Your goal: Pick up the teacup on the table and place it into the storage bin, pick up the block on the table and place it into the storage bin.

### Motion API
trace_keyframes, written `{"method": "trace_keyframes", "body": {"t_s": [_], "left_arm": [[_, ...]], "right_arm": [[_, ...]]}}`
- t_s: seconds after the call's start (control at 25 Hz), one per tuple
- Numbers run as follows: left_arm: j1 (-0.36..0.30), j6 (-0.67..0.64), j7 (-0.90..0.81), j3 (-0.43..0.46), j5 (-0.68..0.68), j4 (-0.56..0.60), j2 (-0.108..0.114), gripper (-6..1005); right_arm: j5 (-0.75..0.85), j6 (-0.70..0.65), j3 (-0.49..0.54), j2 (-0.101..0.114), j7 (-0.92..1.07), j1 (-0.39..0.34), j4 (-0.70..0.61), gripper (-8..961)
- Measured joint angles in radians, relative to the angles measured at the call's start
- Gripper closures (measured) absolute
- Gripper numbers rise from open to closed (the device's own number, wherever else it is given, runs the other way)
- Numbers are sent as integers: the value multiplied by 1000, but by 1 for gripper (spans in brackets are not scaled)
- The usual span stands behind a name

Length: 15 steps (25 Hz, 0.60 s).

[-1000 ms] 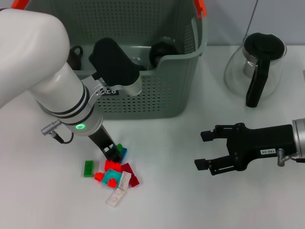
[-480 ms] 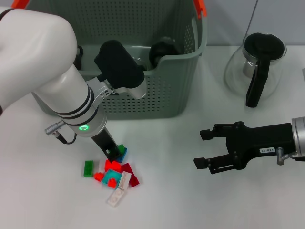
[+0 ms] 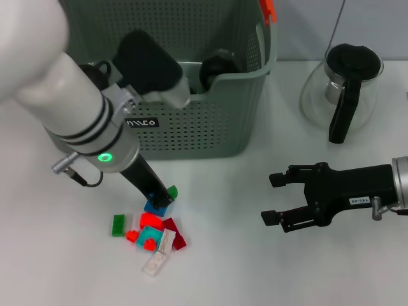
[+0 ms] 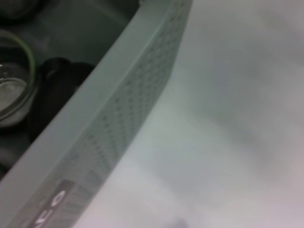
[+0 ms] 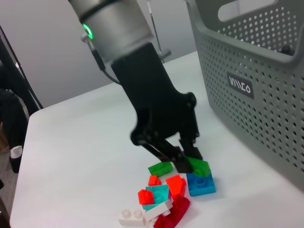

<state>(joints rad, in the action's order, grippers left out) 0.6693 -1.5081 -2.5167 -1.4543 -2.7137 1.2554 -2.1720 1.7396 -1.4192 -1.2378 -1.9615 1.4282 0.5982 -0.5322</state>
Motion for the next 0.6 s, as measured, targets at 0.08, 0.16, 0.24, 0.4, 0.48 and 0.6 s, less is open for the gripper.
{"method": "trace_keyframes", "body": {"t_s": [0.08,0.16,0.24,0.4,0.48,0.6], "left_arm": [[-7,-63,10,46,45,36,2,847],[-14,-130,29,97,100,65,3,847],[-18,-212,65,179,197,92,3,847],[-10,-331,127,352,393,104,10,846],[13,-376,147,471,490,105,24,846],[53,-359,165,592,581,102,65,846]], "right_arm": [[0,-1,0,2,0,-2,0,22],[1,0,2,3,0,-3,0,22],[1,0,5,3,0,-5,0,22],[2,-6,6,5,1,-5,0,22],[5,-7,7,6,1,-3,0,22],[10,-6,8,4,1,0,0,22]]}}
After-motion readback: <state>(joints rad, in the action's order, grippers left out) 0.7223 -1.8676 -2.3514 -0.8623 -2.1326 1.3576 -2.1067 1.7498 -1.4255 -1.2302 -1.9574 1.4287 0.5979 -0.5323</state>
